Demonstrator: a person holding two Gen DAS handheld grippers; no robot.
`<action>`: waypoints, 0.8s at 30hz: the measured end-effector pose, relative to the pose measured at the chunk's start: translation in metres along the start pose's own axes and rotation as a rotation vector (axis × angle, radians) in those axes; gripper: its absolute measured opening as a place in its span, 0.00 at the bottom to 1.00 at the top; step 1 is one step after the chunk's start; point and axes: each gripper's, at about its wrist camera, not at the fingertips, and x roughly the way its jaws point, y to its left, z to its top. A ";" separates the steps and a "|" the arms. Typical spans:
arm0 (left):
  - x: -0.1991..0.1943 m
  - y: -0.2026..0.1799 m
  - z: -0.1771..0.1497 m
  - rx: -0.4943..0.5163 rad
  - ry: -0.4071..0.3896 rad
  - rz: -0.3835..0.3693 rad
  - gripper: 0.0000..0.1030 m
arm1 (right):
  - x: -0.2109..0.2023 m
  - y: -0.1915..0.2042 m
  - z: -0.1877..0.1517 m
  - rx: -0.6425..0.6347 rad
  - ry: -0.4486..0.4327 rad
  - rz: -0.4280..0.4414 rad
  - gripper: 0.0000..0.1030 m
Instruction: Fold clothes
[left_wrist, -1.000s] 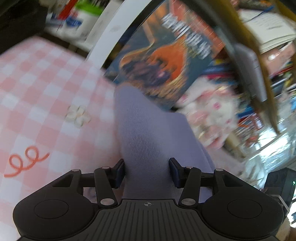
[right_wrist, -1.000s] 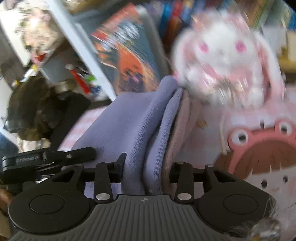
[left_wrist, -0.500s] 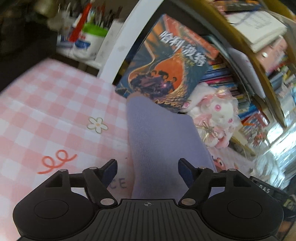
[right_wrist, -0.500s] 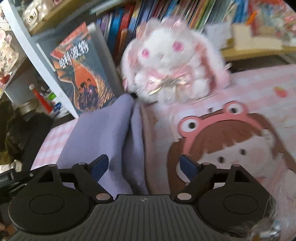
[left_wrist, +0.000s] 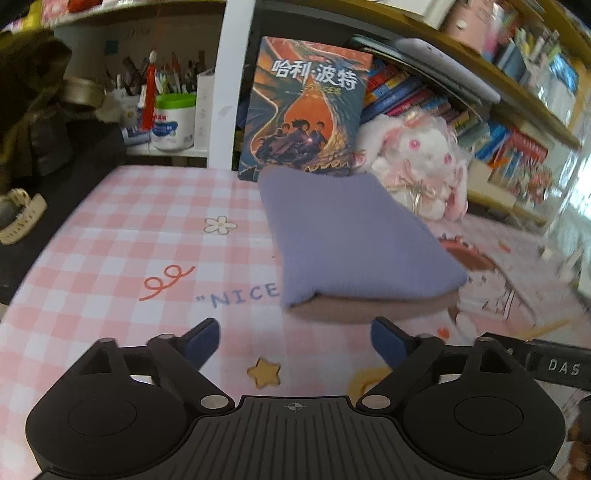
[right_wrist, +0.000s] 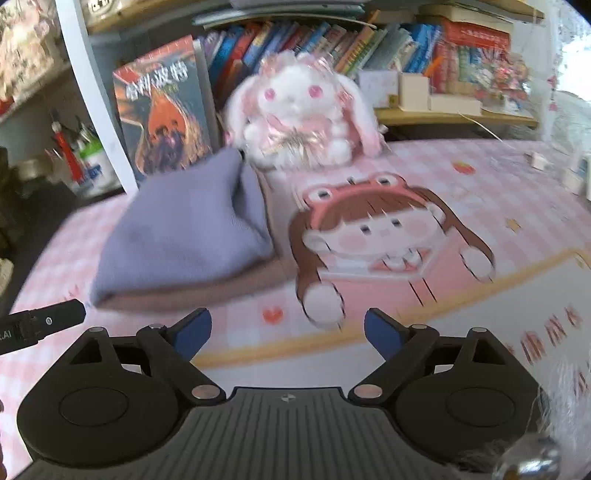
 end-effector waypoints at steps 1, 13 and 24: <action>-0.004 -0.003 -0.004 0.017 -0.005 0.018 0.93 | -0.003 0.001 -0.004 0.003 0.004 -0.008 0.87; -0.012 -0.004 -0.014 0.042 0.019 0.055 0.99 | -0.013 0.015 -0.022 -0.039 0.029 -0.050 0.94; -0.016 -0.008 -0.016 0.056 0.019 0.044 1.00 | -0.016 0.015 -0.026 -0.049 0.040 -0.071 1.00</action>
